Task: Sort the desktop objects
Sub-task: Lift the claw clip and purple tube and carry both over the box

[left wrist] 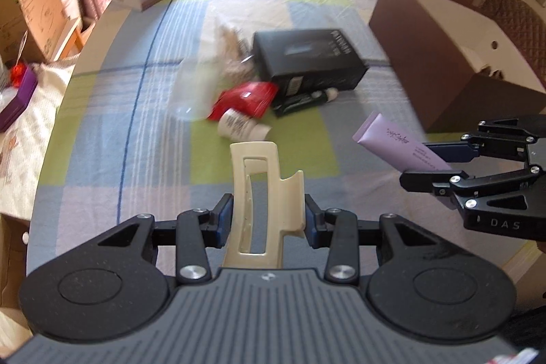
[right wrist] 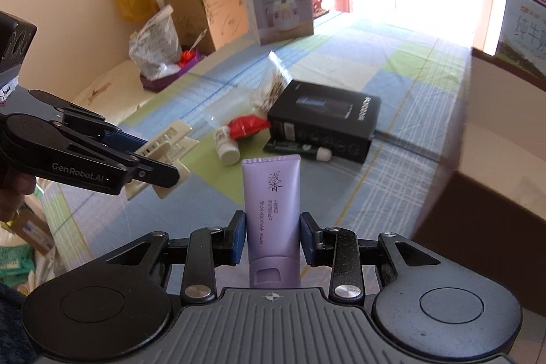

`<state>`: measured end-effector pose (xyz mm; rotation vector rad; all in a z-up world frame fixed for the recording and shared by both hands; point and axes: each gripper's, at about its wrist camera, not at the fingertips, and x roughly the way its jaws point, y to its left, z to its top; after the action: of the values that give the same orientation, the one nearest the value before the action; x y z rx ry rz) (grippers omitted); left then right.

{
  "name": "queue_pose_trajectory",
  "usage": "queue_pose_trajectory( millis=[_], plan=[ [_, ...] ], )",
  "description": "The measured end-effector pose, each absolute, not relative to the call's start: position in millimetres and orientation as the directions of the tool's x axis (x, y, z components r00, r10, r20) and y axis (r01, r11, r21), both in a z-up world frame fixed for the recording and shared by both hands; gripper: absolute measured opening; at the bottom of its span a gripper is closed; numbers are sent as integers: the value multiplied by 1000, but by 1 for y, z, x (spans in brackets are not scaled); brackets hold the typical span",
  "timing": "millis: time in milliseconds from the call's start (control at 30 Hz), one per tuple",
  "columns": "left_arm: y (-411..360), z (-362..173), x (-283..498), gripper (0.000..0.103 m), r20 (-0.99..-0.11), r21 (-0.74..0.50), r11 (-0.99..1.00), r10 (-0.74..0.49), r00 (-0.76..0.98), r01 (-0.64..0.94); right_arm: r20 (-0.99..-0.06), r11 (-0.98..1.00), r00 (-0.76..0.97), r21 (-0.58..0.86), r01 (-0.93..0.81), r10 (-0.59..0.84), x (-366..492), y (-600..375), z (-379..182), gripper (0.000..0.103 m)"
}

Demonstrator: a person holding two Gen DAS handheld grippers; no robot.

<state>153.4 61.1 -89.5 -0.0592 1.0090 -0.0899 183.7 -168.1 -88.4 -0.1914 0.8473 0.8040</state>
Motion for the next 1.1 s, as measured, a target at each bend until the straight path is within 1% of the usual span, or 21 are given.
queue_pose_trajectory(
  millis=[300,467,700,867,1000,1100],
  plan=[
    [10,-47,167,36,-779,-114,978,-198,595,177,-673,755,468,211,-621,573,180,-223,-52,31],
    [-20,-32,175,36,-754,-129,961,-255,605,244,-648,800,524,236,-552,553,178,-259,-34,31],
    [-63,-19,195,36,-730,-154,933,-329,599,325,-626,867,615,233,-440,480,192,-315,-13,31],
    [-98,-12,215,36,-716,-162,916,-366,595,368,-613,909,678,198,-366,406,214,-356,1,31],
    [-126,-11,237,36,-718,-168,913,-372,589,372,-617,931,702,171,-323,357,238,-385,5,31],
    [-146,-12,257,36,-727,-151,920,-351,590,363,-634,941,699,162,-298,331,261,-401,1,31]
  ],
)
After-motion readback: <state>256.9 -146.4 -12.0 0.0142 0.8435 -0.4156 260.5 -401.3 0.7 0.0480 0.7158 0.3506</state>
